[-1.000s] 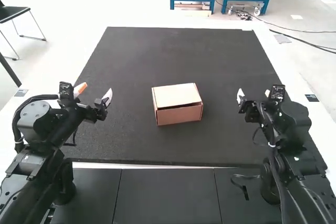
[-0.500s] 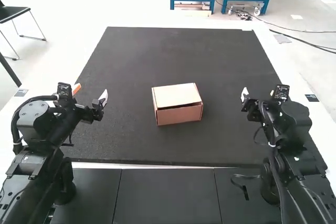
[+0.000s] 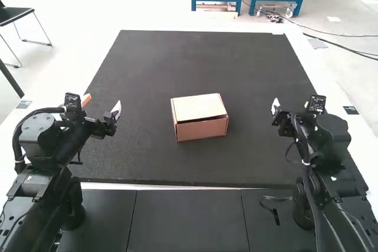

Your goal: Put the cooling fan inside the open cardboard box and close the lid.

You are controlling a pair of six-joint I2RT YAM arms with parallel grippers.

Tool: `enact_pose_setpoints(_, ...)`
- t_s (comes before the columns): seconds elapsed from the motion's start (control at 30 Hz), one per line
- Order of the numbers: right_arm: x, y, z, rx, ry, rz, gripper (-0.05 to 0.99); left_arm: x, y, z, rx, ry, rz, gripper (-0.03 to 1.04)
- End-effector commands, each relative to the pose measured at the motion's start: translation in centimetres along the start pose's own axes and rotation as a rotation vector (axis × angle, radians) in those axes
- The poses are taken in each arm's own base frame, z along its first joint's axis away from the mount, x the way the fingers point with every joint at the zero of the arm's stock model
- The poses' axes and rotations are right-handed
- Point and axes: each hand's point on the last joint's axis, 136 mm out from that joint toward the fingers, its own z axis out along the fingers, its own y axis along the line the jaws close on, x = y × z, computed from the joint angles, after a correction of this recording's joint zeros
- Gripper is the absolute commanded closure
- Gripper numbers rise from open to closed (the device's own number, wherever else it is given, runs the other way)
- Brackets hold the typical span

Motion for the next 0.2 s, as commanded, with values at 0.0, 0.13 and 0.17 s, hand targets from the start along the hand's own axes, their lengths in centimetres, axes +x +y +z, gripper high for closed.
enact_pose_setpoints(0.0, -0.13, -0.72, -0.01, 0.037, -0.01, 0.005, 0.02, -0.05, 0.3, -0.04, -0.014, -0.008, 0.014, 0.05)
enact_pose_setpoints(0.13, -0.1, -0.72, 0.0, 0.037, -0.009, 0.004, 0.02, -0.05, 0.3, -0.04, -0.014, -0.008, 0.014, 0.05)
enact_pose_setpoints(0.17, -0.13, -0.72, -0.01, 0.037, -0.01, 0.005, 0.02, 0.03, 0.3, -0.03, -0.014, -0.007, 0.015, 0.05)
